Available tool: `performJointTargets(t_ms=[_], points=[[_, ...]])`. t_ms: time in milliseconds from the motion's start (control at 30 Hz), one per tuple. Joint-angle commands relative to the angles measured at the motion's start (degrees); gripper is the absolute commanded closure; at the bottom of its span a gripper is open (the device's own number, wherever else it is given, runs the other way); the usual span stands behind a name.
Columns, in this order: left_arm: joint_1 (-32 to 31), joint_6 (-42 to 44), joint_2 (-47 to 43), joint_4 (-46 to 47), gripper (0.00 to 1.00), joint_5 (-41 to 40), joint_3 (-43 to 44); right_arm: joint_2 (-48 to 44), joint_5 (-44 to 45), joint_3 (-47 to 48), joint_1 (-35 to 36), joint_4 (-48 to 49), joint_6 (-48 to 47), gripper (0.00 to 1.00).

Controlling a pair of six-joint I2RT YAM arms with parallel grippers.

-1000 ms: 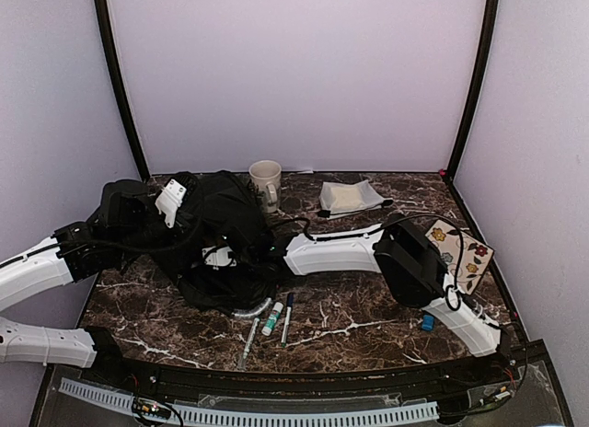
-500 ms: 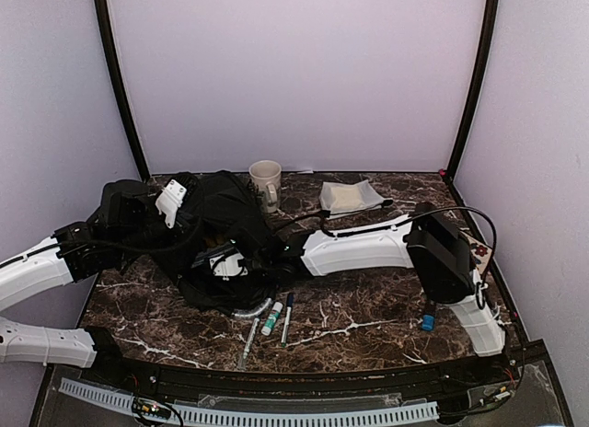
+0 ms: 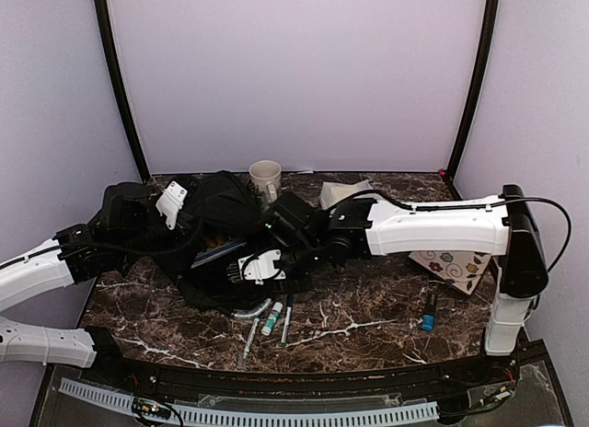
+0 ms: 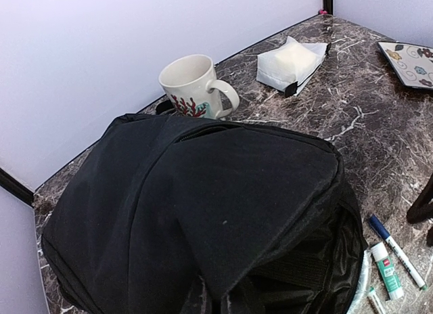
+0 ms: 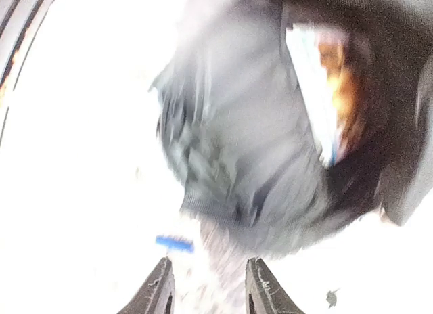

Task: Pack the student bag
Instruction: Adjust the book in the largest pocket of the bag, then pick up the pencil case from the center of the board.

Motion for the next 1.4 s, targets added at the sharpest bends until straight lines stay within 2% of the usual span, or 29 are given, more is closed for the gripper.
performJointTargets(t_ms=[0,100,267,500,600,900,1167,1367], points=[[0.18,0.43,-0.97,5.09,1.00,-6.67,0.85,-6.76,-6.17,-5.78,-6.93,-4.76,6.36,0.64],[0.27,-1.02,-0.22,3.77,1.00,-6.69,1.38,-10.25,-8.72,-9.43,-13.87,-4.87,8.76,0.64],[0.25,-5.47,4.21,-1.09,1.00,-5.29,1.33,-12.16,-7.73,-12.98,-26.61,-2.96,10.19,0.62],[0.23,-8.21,5.32,-0.66,1.00,-3.32,-2.85,-7.60,-10.15,-8.78,-43.67,-0.30,7.42,0.60],[0.20,-8.16,4.93,-0.12,1.00,-3.33,-4.08,-5.28,-11.02,-8.93,-47.63,4.77,5.21,0.53],[0.24,-9.19,6.04,-0.67,1.00,-4.29,-3.74,9.68,-10.63,4.99,-51.89,3.01,6.20,0.52],[0.35,-9.03,4.50,-1.17,1.00,-5.87,-4.59,16.38,-11.01,10.52,-51.89,1.91,5.83,0.52],[0.36,-8.76,5.46,-0.46,1.00,-5.30,-4.35,16.78,-9.80,8.74,-51.68,4.47,5.97,0.51]])
